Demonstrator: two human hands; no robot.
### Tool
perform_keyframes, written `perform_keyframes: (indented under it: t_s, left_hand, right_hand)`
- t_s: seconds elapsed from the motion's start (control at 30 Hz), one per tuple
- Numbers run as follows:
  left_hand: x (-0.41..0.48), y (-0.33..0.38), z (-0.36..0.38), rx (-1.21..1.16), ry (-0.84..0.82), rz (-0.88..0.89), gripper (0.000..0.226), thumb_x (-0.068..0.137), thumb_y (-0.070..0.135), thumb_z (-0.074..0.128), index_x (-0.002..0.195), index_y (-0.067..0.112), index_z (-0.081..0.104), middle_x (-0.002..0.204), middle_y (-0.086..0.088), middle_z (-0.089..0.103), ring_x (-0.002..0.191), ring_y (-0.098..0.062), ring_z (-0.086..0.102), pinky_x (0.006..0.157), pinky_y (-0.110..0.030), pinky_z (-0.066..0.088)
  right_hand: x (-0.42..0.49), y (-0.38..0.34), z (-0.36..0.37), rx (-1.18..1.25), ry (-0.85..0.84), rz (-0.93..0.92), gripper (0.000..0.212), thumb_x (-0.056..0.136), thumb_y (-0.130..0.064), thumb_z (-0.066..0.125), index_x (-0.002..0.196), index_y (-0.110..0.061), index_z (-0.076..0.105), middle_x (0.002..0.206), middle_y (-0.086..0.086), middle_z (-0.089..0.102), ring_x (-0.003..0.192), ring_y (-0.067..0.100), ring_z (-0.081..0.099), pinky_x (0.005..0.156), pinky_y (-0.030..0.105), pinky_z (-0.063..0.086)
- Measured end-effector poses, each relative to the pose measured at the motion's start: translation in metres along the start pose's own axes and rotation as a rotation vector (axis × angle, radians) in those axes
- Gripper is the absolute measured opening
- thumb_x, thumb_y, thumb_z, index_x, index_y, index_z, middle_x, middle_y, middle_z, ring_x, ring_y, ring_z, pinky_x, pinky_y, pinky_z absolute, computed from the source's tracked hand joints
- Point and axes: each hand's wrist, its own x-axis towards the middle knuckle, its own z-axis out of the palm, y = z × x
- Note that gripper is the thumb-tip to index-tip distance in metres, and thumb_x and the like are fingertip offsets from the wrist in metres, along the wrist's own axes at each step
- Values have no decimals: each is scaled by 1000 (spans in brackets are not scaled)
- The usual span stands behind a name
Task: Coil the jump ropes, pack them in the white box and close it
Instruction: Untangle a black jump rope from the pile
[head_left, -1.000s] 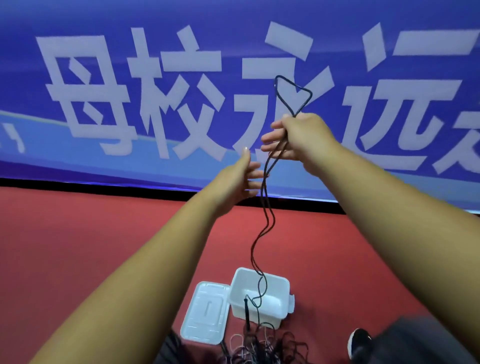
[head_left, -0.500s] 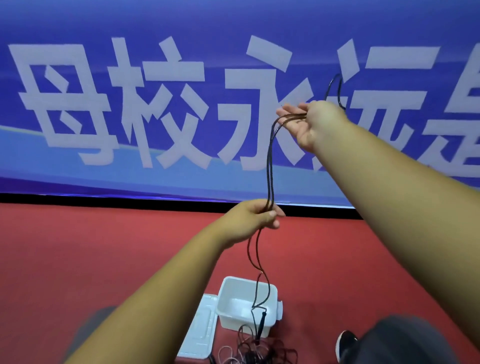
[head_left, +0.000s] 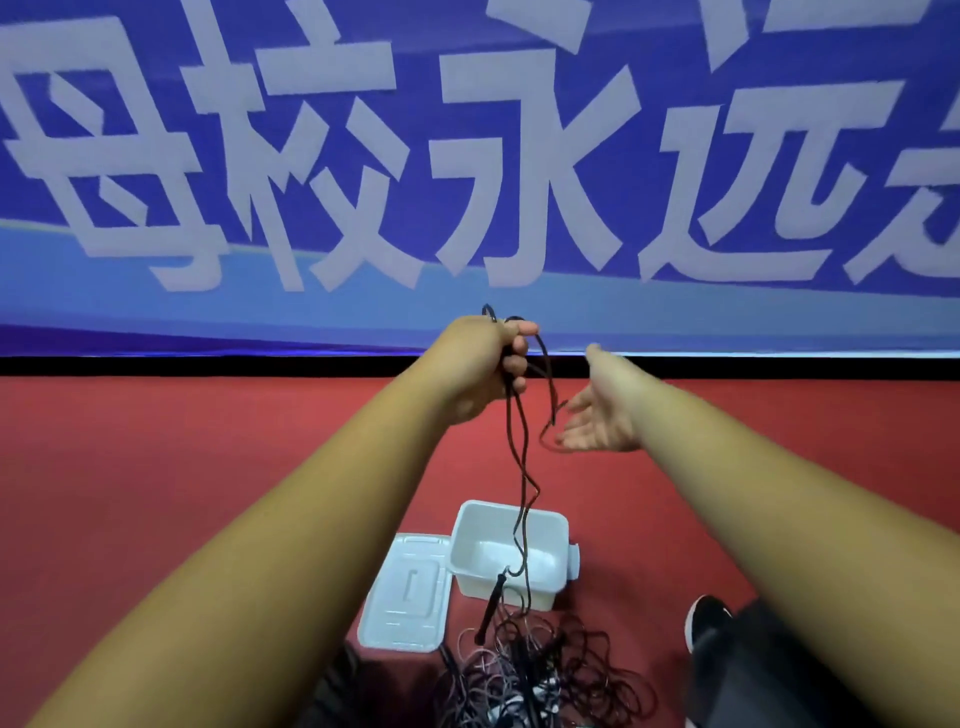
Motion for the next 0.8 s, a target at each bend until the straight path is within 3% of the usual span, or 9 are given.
perform_keyframes:
  t_s: [0.1, 0.17, 0.27, 0.37, 0.5, 0.6, 0.67, 0.8]
  left_hand:
    - [14, -1, -4, -197, 26, -135, 22, 108, 8, 33, 114, 7, 54, 68, 5, 45, 48, -9, 36, 59, -29, 40]
    - [24, 0, -9, -298, 35, -177, 21, 107, 7, 30, 108, 7, 51, 67, 4, 45, 47, -9, 37, 60, -29, 40]
    - [42, 3, -22, -409, 102, -161, 23, 104, 5, 28, 95, 6, 49, 66, 2, 43, 46, -9, 38, 61, -30, 38]
    - [58, 6, -36, -459, 187, -107, 16, 101, 6, 30, 95, 12, 43, 66, 3, 42, 47, -12, 36, 60, -29, 37]
    - [78, 0, -58, -409, 322, -51, 15, 100, 15, 39, 85, 16, 44, 64, 5, 48, 49, -15, 37, 61, -30, 35]
    - [91, -22, -70, -349, 353, -43, 17, 102, 20, 45, 86, 15, 48, 66, 2, 57, 54, -17, 46, 63, -31, 42]
    - [100, -44, -81, -297, 329, -74, 17, 103, 25, 48, 88, 16, 47, 74, -3, 67, 61, -21, 56, 71, -34, 47]
    - [109, -90, -100, -104, 262, -223, 41, 102, 46, 48, 113, 9, 61, 119, -13, 73, 99, -31, 66, 95, -43, 48]
  right_hand:
    - [5, 47, 20, -108, -91, -50, 62, 112, -53, 29, 133, -4, 60, 124, 22, 71, 105, 36, 68, 99, 47, 50]
    - [7, 70, 31, -122, -133, -101, 55, 112, -48, 30, 119, -8, 67, 115, 16, 78, 103, 32, 71, 86, 37, 50]
    - [11, 95, 39, -116, -253, -175, 69, 110, -59, 29, 119, -7, 73, 111, 15, 80, 111, 34, 75, 96, 39, 54]
    - [12, 107, 39, -130, -339, -257, 71, 109, -65, 26, 116, -11, 71, 99, 16, 78, 98, 36, 74, 98, 44, 53]
    - [19, 115, 36, -115, -342, -364, 43, 115, -39, 39, 117, -9, 68, 85, 8, 70, 83, 28, 69, 92, 50, 55]
    - [27, 119, 35, -213, -280, -441, 31, 116, -20, 39, 120, -6, 66, 81, 4, 64, 77, 24, 66, 86, 44, 58]
    - [34, 118, 36, -174, -227, -444, 30, 115, -18, 37, 117, -4, 64, 79, 5, 61, 71, 24, 64, 81, 43, 58]
    - [56, 113, 33, 49, -165, -367, 29, 115, -20, 40, 106, -6, 64, 71, 4, 56, 64, 23, 58, 86, 52, 62]
